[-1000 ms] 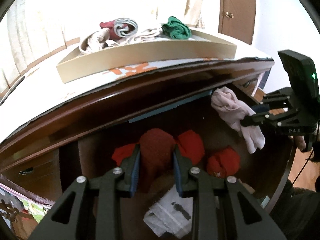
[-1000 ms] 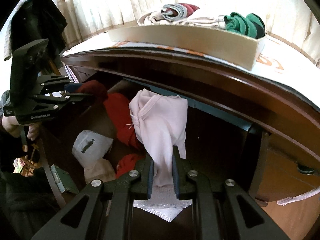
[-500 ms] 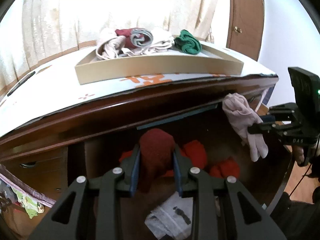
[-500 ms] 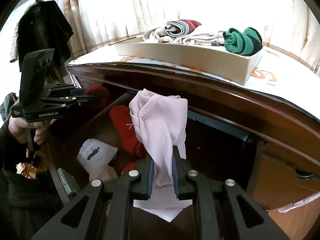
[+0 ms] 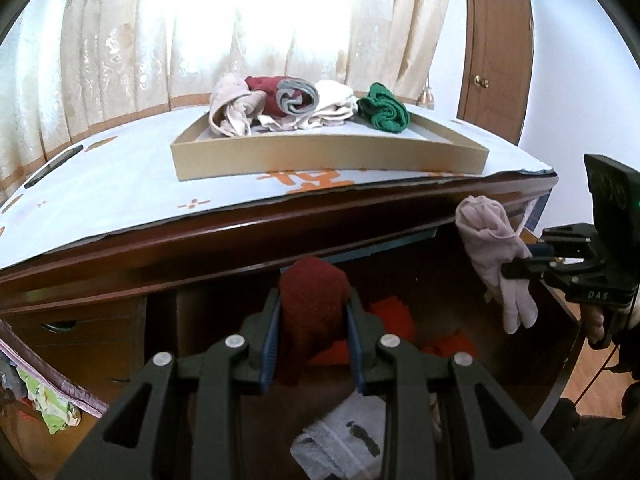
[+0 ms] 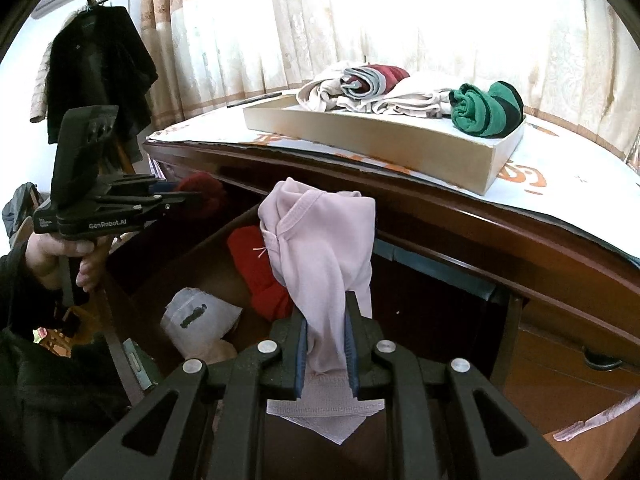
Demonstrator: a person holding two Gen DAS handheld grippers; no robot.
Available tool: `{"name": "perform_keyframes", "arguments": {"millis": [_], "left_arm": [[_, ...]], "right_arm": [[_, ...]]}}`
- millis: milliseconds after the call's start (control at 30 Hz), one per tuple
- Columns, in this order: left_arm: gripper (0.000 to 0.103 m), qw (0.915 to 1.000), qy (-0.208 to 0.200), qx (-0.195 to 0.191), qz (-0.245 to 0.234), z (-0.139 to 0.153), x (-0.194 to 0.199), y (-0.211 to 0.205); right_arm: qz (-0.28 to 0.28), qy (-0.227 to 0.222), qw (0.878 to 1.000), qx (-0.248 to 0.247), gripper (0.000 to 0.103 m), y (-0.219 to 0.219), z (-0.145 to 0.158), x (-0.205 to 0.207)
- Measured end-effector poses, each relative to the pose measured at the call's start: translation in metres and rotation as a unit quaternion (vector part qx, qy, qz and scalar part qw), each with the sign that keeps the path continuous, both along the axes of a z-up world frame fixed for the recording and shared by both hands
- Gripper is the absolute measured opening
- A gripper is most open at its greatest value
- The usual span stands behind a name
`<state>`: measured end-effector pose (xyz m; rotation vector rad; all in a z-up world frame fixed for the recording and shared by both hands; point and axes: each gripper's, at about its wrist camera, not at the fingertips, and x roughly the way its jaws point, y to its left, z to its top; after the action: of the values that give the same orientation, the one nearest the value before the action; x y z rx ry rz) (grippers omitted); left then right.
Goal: Take underwear out of drawer
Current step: 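Lift both held garments up out of the drawer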
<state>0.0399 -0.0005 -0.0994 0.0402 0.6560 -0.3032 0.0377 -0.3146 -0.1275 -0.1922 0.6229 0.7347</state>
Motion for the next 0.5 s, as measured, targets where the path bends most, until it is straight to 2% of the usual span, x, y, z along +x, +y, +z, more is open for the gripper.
{"name": "perform_keyframes", "arguments": {"millis": [500], "left_arm": [[0.027, 0.9981, -0.057, -0.022, 0.005, 0.012, -0.014, -0.001]], "right_arm": [[0.008, -0.052, 0.998, 0.033, 0.018, -0.008, 0.009, -0.017]]}}
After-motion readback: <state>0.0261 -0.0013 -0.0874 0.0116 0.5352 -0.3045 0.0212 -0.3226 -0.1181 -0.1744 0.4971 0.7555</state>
